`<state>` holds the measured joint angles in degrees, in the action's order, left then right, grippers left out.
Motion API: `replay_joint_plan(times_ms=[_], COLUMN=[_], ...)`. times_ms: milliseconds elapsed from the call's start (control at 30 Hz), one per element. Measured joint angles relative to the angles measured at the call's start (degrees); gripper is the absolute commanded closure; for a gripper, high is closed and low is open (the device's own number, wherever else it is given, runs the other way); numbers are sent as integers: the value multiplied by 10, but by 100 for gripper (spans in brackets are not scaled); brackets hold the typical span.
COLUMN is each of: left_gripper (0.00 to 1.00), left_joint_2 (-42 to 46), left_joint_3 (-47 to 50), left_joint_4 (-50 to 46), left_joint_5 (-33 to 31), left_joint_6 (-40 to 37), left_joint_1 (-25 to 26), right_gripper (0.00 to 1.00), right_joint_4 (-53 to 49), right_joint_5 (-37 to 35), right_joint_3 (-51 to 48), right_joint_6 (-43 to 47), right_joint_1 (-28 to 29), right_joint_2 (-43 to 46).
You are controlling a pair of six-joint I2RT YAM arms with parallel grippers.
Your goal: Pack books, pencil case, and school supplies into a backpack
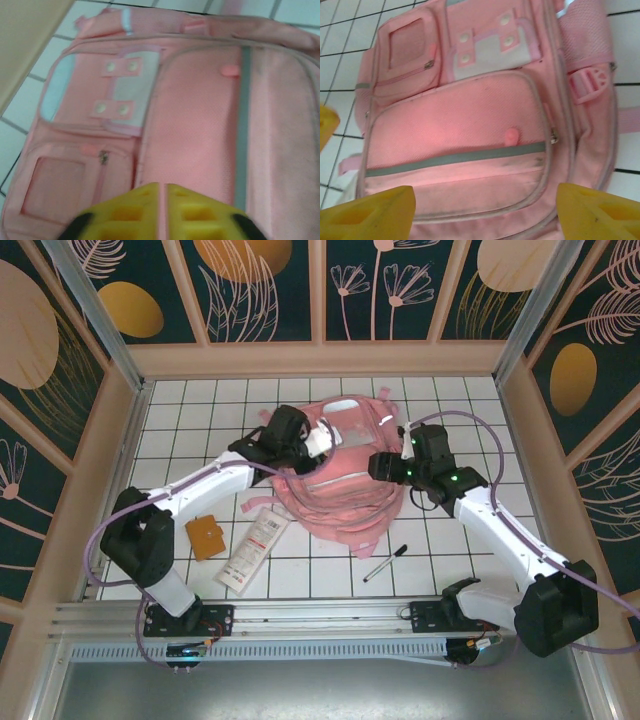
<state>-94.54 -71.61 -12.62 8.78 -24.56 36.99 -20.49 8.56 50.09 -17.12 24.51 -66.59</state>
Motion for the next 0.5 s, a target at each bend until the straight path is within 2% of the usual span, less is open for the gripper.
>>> replay_joint_plan(times_ms=[33,67,100,133,300,400,500], left_gripper=[52,42,25,2,1,1,1], left_joint_2=[4,10,19,31,151,221,251], left_joint_3=[0,2,5,14,74,100,127], left_joint_4=[0,0,2,5,-26,-66,-125], left_joint_5=[1,-4,-12,-27,-162,-180,-181], left_joint_6=[26,55,78,107,297,394,501], left_joint_1=[-16,-34,-47,-60,-83,-113,-175], right_gripper=[20,19,19,19,19,18,18], right_joint_4=[-3,-4,-5,-4,1,16,45], right_joint_5=[15,27,33,35,57,61,56], right_joint_3=[0,0,0,0,22,42,53], right_joint_6=[6,13,19,26,68,114,169], right_joint_1=[3,10,20,37,137,200,265], right_joint_2=[-3,-9,-15,-23,-82,-125,-164])
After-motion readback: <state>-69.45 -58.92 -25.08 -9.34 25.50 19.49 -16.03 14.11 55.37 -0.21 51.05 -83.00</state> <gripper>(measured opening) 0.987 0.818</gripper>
